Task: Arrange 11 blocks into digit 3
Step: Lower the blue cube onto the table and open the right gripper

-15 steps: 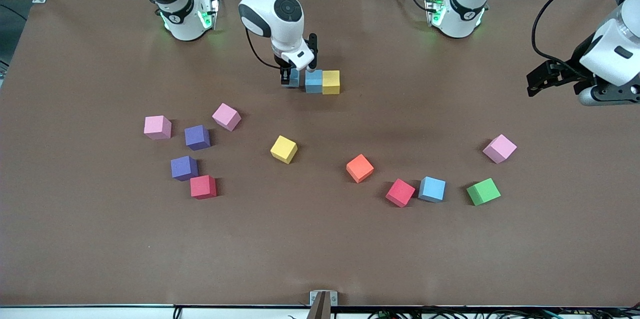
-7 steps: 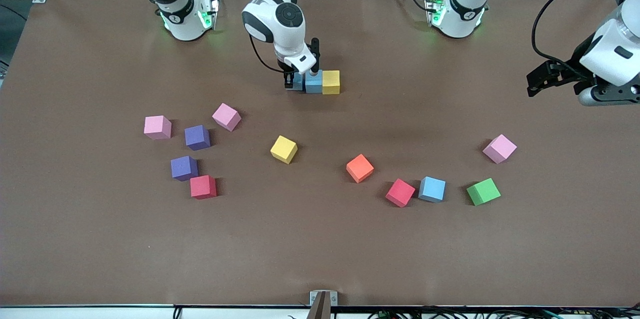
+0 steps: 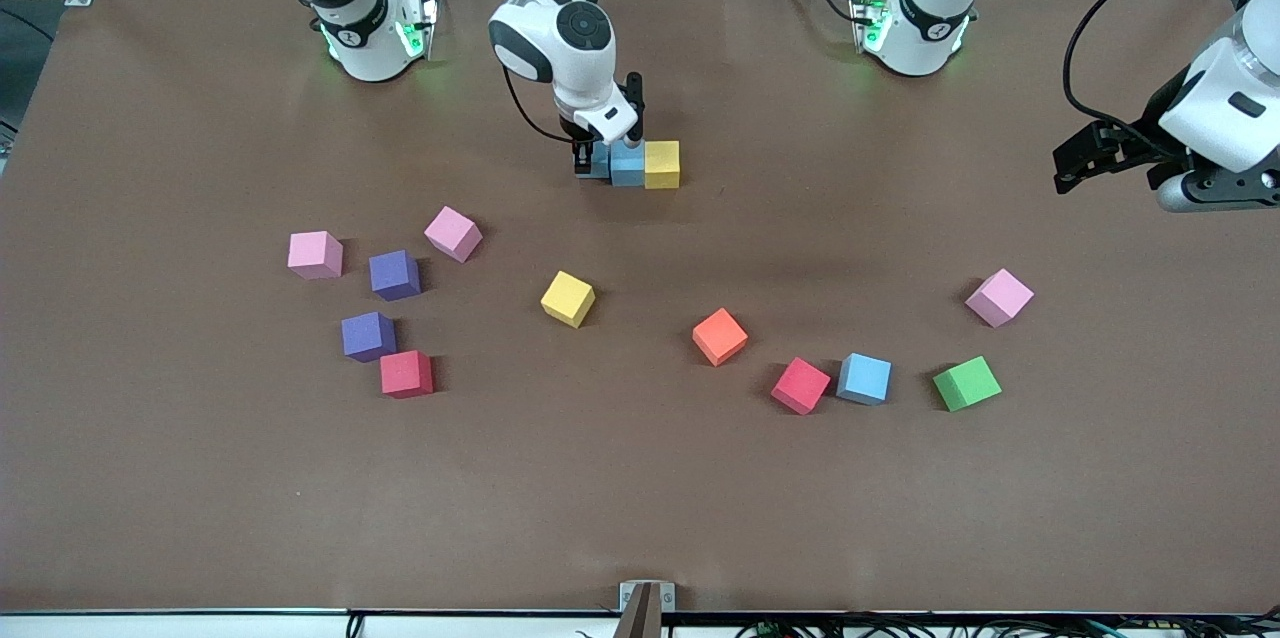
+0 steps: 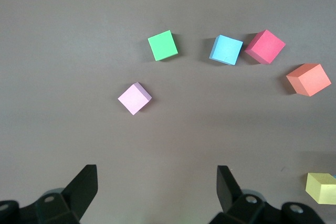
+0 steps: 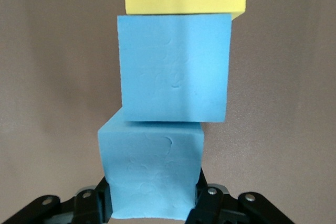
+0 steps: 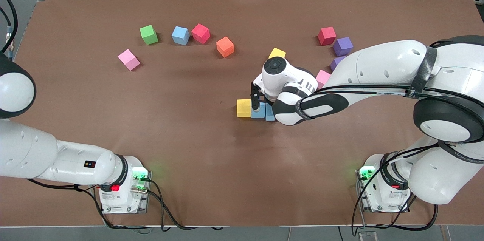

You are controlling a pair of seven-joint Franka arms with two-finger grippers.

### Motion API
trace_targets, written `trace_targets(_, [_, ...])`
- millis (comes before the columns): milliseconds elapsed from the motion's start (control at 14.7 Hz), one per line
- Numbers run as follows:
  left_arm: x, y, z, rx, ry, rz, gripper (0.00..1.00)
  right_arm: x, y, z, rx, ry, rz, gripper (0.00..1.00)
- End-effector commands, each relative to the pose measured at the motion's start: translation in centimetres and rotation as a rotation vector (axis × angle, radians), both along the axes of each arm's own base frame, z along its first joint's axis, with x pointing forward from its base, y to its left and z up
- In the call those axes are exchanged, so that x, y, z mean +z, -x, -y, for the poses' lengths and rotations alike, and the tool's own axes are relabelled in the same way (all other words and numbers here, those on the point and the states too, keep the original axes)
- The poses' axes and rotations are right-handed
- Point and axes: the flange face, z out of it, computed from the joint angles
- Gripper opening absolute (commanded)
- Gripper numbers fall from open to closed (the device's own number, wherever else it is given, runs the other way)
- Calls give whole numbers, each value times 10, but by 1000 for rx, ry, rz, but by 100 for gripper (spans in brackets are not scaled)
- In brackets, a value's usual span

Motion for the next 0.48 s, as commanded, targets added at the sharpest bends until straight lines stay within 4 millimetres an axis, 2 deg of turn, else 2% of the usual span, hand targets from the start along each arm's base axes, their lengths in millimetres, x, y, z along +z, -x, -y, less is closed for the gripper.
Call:
trace_targets(0, [5, -2, 2, 4, 17, 9, 100, -5, -2, -5, -4, 2, 7, 28])
trace_targets(340, [5, -2, 1, 6, 17, 9, 100, -10, -7, -9, -5, 3, 8, 29])
trace_targets(408, [5, -2, 1, 6, 17, 9, 100, -10, -7, -9, -5, 3, 8, 32])
